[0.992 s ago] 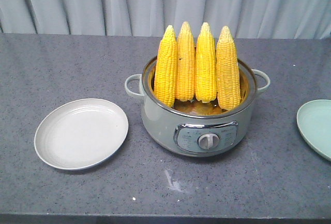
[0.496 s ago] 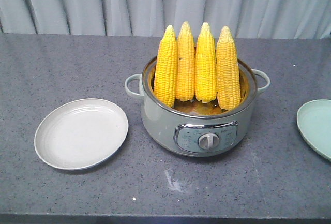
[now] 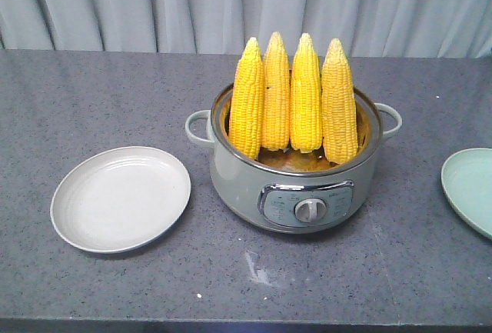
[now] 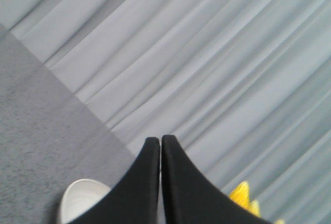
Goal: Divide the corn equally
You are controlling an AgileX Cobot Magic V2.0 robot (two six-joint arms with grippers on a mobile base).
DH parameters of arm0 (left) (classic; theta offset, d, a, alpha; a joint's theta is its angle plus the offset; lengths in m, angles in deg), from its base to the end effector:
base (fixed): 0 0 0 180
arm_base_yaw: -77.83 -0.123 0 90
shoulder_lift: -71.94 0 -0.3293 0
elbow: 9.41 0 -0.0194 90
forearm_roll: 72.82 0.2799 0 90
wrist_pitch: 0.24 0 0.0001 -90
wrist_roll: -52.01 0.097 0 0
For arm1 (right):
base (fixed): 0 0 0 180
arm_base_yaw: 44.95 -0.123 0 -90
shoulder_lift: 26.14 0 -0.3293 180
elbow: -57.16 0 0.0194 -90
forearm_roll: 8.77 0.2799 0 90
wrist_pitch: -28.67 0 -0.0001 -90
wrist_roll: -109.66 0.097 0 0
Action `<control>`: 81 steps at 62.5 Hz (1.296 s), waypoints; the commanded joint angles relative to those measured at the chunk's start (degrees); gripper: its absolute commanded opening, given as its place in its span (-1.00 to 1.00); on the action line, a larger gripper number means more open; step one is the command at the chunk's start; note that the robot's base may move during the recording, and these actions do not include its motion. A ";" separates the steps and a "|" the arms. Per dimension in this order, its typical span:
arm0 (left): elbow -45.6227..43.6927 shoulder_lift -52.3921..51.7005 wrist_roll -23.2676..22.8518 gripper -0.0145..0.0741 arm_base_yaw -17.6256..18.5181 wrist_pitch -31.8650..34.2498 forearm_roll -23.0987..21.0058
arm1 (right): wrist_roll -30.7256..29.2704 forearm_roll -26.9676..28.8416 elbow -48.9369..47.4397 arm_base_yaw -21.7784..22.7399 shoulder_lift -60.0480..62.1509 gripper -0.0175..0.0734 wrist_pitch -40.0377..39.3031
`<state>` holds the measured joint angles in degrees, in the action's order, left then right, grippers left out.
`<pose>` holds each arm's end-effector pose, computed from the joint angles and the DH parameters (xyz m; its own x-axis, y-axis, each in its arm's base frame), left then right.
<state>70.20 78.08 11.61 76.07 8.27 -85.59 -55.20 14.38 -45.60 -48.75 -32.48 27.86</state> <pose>0.0448 0.0045 0.2193 0.1807 -0.7934 -0.5813 0.1359 0.6055 -0.7842 0.0449 0.0025 0.2219 0.0600 0.6250 -0.7783 -0.1248 0.7783 0.6153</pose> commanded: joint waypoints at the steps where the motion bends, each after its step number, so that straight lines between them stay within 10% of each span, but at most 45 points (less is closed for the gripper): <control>1: -0.29 -0.91 -6.82 -0.69 -0.10 6.86 -1.01 | -0.98 -5.02 -8.43 0.17 -1.30 -0.63 4.13; 24: -18.55 3.95 -8.15 -0.69 6.29 -6.33 21.44 | -22.97 -8.80 -34.34 0.17 -19.79 -0.62 24.69; 41: -27.64 17.93 -1.47 -0.58 14.43 -11.70 21.65 | -33.47 -4.17 -40.99 0.17 -32.43 -0.14 24.32; 55: -32.15 27.60 2.88 -0.03 18.77 -12.03 21.71 | -34.40 -3.30 -41.06 0.17 -34.35 0.54 17.77; 67: -36.56 35.31 2.88 0.52 20.79 -12.63 21.71 | -34.96 -3.30 -42.57 0.17 -38.82 0.60 17.69; 81: -38.53 40.09 2.88 0.58 21.49 -11.95 21.71 | -38.25 -1.17 -55.23 0.17 -54.37 0.60 22.48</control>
<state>33.74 117.11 14.43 97.19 -8.02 -64.04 -91.56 10.93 -93.86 -48.75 -81.04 51.41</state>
